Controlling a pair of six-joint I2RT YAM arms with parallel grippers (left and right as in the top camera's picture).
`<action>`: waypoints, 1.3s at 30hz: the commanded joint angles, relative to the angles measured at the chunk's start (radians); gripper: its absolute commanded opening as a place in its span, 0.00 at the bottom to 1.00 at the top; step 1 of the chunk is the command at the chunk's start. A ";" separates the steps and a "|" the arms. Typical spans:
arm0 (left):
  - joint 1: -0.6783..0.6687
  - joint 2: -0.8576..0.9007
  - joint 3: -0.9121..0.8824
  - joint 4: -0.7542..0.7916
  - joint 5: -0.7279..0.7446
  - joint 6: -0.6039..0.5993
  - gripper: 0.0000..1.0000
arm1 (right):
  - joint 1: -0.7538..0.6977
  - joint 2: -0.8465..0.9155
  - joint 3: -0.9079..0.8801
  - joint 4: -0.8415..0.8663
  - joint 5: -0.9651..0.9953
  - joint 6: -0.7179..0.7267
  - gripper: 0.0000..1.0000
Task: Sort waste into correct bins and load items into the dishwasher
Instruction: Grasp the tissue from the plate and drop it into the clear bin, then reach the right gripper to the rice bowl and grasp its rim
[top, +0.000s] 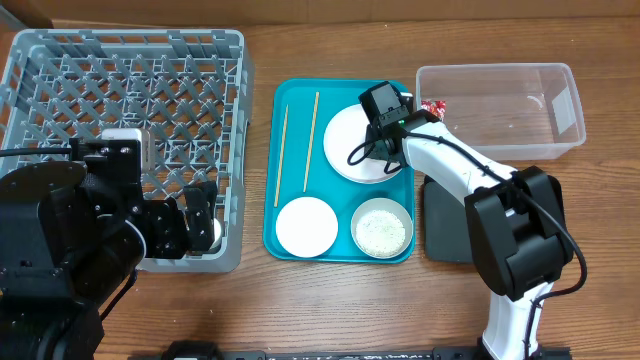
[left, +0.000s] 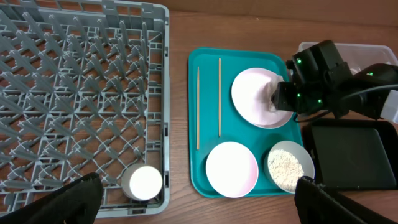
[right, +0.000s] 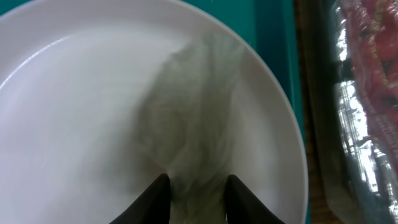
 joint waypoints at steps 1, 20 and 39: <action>0.001 -0.001 0.006 0.004 -0.009 -0.011 1.00 | 0.009 0.026 -0.002 -0.003 -0.077 -0.003 0.29; 0.001 -0.001 0.006 0.004 -0.009 -0.011 1.00 | -0.084 -0.306 0.080 -0.076 -0.110 -0.072 0.04; 0.001 -0.001 0.006 0.004 -0.009 -0.010 1.00 | -0.257 -0.335 0.098 -0.215 -0.207 -0.180 0.68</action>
